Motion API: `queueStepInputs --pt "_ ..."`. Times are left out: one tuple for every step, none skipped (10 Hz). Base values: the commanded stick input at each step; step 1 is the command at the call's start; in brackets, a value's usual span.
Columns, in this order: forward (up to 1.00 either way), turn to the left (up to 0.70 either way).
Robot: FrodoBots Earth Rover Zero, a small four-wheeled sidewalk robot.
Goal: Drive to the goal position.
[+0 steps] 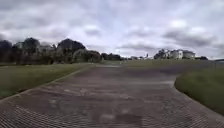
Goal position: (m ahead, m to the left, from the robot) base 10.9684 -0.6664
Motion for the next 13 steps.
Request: queueStepInputs --pt "0.7 0.0" --pt "0.7 0.0" --pt "0.7 0.0" --pt "0.7 0.0" --pt "0.7 0.0" --pt "0.7 0.0" --pt "0.7 0.0" --pt "0.7 0.0" --pt "0.7 0.0" --pt "0.7 0.0" --pt "0.7 0.0" --pt "0.7 0.0" --pt "0.7 0.0"
